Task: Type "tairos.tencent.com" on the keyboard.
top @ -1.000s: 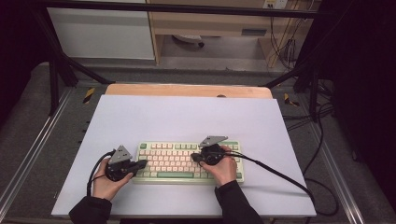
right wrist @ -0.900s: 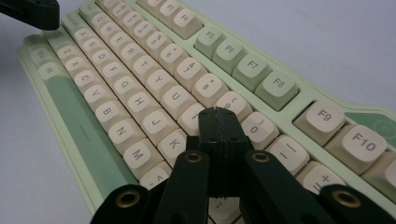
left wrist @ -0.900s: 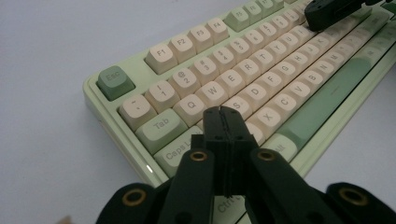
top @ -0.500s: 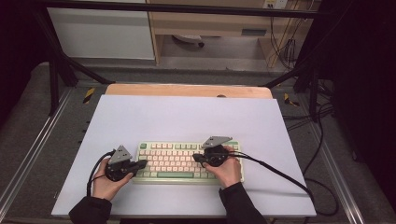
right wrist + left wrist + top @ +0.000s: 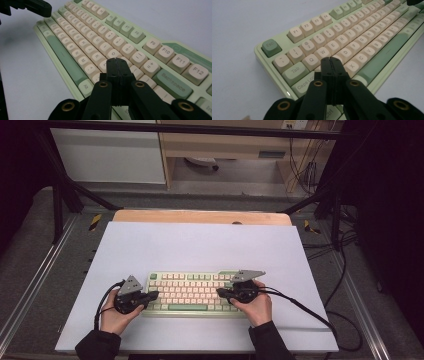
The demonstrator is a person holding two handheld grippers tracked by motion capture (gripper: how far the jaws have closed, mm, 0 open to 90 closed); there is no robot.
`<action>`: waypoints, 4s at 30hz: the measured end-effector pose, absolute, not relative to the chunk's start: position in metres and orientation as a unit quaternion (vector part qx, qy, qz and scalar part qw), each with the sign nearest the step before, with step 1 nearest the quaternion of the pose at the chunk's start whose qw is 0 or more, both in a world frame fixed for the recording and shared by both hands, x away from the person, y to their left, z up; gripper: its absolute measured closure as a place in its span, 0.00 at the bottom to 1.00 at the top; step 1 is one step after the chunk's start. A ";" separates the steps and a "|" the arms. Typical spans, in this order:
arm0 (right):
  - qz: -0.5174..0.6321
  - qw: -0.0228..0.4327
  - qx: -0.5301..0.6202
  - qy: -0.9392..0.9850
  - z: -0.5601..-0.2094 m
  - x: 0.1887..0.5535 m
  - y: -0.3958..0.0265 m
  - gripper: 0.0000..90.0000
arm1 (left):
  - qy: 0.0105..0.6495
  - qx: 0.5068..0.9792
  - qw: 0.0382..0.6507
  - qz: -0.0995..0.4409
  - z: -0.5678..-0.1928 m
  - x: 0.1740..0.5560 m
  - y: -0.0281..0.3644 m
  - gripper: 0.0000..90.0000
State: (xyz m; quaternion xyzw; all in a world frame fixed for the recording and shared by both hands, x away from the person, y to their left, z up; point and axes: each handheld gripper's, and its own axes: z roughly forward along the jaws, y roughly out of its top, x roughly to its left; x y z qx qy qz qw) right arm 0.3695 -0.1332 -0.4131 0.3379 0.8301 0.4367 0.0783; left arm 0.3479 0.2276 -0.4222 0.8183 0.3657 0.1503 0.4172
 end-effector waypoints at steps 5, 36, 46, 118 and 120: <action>0.438 0.077 0.343 0.828 -0.415 0.364 -0.145 1.00 | 0.368 0.818 0.415 0.151 -0.419 0.351 0.224 1.00; 0.439 0.070 0.363 0.819 -0.428 0.349 -0.174 1.00 | 0.363 0.830 0.397 0.147 -0.428 0.365 0.199 1.00; 0.440 0.071 0.363 0.818 -0.428 0.349 -0.174 1.00 | 0.359 0.833 0.396 0.142 -0.432 0.365 0.198 1.00; 0.406 0.071 0.328 0.850 -0.432 0.364 -0.104 1.00 | 0.368 0.818 0.419 0.140 -0.422 0.355 0.223 1.00; 0.405 0.068 0.329 0.850 -0.432 0.364 -0.104 1.00 | 0.368 0.819 0.418 0.140 -0.422 0.355 0.223 1.00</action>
